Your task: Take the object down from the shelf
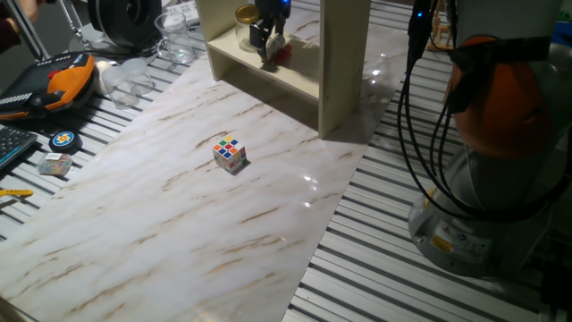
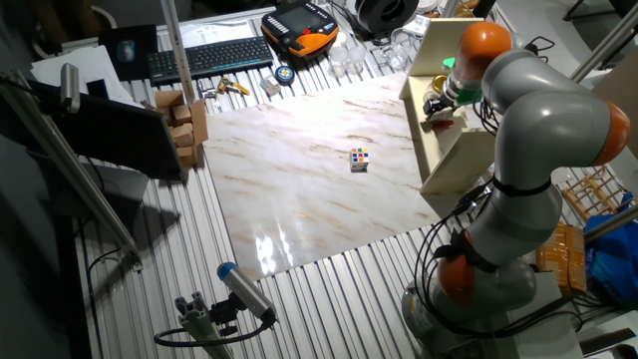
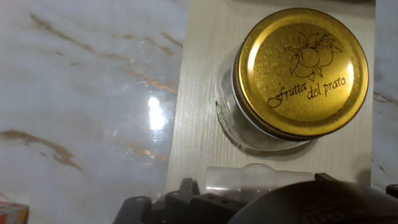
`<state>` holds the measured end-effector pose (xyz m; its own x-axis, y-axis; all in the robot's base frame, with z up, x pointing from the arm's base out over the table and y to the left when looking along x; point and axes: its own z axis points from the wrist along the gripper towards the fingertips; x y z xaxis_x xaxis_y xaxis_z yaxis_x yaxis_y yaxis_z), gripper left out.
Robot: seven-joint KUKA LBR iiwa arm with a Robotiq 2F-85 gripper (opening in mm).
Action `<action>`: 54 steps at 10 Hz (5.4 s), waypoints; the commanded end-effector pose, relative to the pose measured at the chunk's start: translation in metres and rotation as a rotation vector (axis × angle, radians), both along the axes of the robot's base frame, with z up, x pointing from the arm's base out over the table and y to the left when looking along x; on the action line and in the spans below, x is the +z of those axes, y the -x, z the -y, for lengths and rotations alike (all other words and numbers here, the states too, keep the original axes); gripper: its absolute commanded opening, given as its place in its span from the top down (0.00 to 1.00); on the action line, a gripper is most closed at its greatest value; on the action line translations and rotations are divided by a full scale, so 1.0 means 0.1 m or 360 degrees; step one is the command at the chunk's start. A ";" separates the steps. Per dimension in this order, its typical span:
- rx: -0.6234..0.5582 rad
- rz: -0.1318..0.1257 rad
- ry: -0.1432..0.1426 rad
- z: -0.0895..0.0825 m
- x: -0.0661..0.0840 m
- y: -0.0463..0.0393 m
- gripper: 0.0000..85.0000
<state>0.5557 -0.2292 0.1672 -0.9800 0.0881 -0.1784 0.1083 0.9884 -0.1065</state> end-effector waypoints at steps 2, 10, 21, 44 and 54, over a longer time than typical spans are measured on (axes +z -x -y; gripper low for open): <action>0.0027 -0.0018 0.0002 0.00 -0.01 0.006 0.40; -0.0013 -0.0084 -0.0023 -0.16 0.28 0.011 1.00; -0.0283 -0.0049 -0.0086 -1.11 0.22 0.066 1.00; -0.0555 -0.0050 -0.0292 -1.35 -0.19 0.083 1.00; -0.0660 -0.0016 -0.0294 -1.85 -0.47 -0.127 1.00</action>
